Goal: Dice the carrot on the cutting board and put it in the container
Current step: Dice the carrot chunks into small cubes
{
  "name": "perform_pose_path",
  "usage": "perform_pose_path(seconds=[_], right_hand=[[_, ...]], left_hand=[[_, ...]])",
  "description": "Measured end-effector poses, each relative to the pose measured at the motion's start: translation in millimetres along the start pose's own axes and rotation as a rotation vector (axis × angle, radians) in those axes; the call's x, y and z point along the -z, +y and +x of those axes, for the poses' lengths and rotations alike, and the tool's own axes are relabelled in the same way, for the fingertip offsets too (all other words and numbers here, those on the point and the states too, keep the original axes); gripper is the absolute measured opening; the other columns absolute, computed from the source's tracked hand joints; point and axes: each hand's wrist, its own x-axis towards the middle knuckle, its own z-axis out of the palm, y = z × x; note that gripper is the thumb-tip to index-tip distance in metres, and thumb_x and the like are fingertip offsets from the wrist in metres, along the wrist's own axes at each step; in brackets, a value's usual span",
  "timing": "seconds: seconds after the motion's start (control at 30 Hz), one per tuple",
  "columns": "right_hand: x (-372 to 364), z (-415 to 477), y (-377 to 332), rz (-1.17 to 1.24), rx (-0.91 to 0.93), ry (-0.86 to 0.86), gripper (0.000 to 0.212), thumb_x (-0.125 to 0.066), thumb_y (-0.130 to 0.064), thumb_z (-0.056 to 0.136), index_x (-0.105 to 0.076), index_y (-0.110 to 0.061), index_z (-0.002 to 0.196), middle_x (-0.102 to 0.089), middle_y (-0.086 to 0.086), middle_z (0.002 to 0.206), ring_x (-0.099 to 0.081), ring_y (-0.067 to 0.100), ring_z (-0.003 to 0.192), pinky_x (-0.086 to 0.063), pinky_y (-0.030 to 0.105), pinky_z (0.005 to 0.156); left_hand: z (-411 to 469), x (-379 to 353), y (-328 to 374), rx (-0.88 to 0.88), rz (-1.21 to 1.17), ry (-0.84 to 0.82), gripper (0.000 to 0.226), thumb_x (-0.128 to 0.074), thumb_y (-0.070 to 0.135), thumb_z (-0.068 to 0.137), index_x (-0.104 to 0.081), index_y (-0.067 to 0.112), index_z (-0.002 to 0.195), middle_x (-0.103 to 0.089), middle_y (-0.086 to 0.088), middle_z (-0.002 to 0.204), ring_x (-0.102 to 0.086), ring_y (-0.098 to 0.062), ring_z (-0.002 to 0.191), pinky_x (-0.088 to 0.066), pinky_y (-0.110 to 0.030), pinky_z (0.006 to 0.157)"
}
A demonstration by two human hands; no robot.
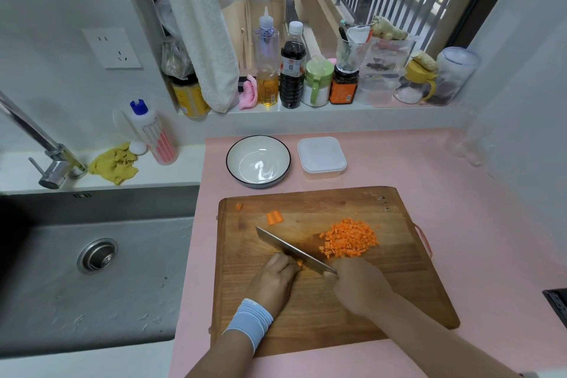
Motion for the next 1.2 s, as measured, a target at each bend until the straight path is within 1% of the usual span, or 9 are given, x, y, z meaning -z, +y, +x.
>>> perform_pose_path(seconds=[0.17,0.27,0.37,0.57,0.7,0.8,0.9,1.1,1.2], right_hand=[[0.2,-3.1,-0.3,-0.012,0.031,0.025,0.027,-0.045,-0.041,0.103,-0.063,-0.024,0.091,-0.062,-0.006,0.078,-0.060,0.012,0.071,-0.049,0.030,0.064],[1.1,-4.9,0.7,-0.007,0.032,0.020,0.025,-0.046,-0.042,0.102,-0.064,-0.025,0.098,-0.063,-0.005,0.080,-0.063,0.013,0.073,-0.055,0.034,0.070],[0.8,-4.8,-0.3,-0.004,0.005,-0.005,0.026,-0.046,-0.041,0.102,-0.065,-0.023,0.101,-0.065,-0.003,0.082,-0.065,0.017,0.077,-0.056,0.036,0.073],[-0.3,2.0,-4.1,0.018,-0.054,-0.054,0.027,-0.048,-0.041,0.101,-0.066,-0.021,0.095,-0.066,-0.002,0.081,-0.064,0.016,0.072,-0.050,0.032,0.066],[-4.3,7.1,-12.4,0.016,-0.062,-0.043,0.027,-0.050,-0.038,0.101,-0.066,-0.019,0.094,-0.065,0.000,0.083,-0.064,0.019,0.077,-0.043,0.029,0.058],[-3.6,7.8,-13.1,0.024,-0.070,-0.047,0.026,-0.050,-0.038,0.101,-0.066,-0.020,0.094,-0.062,-0.003,0.079,-0.062,0.017,0.074,-0.043,0.029,0.058],[-1.3,7.6,-13.8,0.032,-0.070,-0.044,0.026,-0.050,-0.038,0.101,-0.067,-0.020,0.095,-0.062,-0.004,0.078,-0.062,0.016,0.074,-0.047,0.030,0.061],[1.2,5.1,-15.4,0.034,-0.066,-0.044,0.026,-0.048,-0.037,0.102,-0.067,-0.020,0.093,-0.062,-0.004,0.077,-0.058,0.012,0.069,-0.040,0.026,0.056],[2.6,4.3,-15.5,0.025,-0.050,-0.047,0.027,-0.047,-0.038,0.103,-0.064,-0.023,0.089,-0.062,-0.005,0.077,-0.059,0.013,0.070,-0.042,0.028,0.058]], left_hand=[[0.7,3.5,0.9,-0.035,-0.002,0.021,0.017,-0.056,0.011,0.090,-0.071,0.012,0.096,-0.063,-0.001,0.095,-0.058,-0.016,0.088,-0.053,-0.027,0.074],[1.5,2.9,0.3,-0.055,-0.001,0.036,0.017,-0.056,0.011,0.091,-0.072,0.011,0.096,-0.063,-0.001,0.094,-0.059,-0.016,0.088,-0.053,-0.026,0.075],[-0.2,2.2,-0.4,-0.055,-0.002,0.037,0.017,-0.056,0.012,0.091,-0.072,0.011,0.097,-0.063,-0.001,0.096,-0.059,-0.017,0.089,-0.053,-0.027,0.076],[0.5,3.6,0.5,-0.049,-0.008,0.043,0.017,-0.057,0.011,0.090,-0.073,0.011,0.097,-0.064,-0.001,0.098,-0.060,-0.016,0.091,-0.053,-0.026,0.078],[0.7,2.6,0.8,-0.053,-0.011,0.052,0.016,-0.057,0.009,0.089,-0.072,0.011,0.095,-0.064,-0.001,0.096,-0.058,-0.015,0.091,-0.053,-0.025,0.076],[0.3,2.5,2.4,-0.060,0.007,0.055,0.016,-0.055,0.009,0.091,-0.070,0.010,0.096,-0.061,-0.002,0.098,-0.056,-0.016,0.092,-0.052,-0.027,0.077],[-2.0,3.3,4.9,-0.036,-0.005,0.059,0.012,-0.057,0.014,0.094,-0.068,0.010,0.094,-0.060,-0.002,0.096,-0.056,-0.018,0.090,-0.052,-0.030,0.076],[-2.0,4.3,4.0,-0.034,0.007,0.048,0.009,-0.060,0.010,0.092,-0.069,0.010,0.090,-0.059,-0.002,0.094,-0.057,-0.019,0.086,-0.052,-0.032,0.072],[-1.2,5.8,5.1,-0.029,0.003,0.053,0.012,-0.059,0.012,0.093,-0.070,0.011,0.089,-0.060,-0.002,0.092,-0.057,-0.019,0.086,-0.052,-0.032,0.072]])
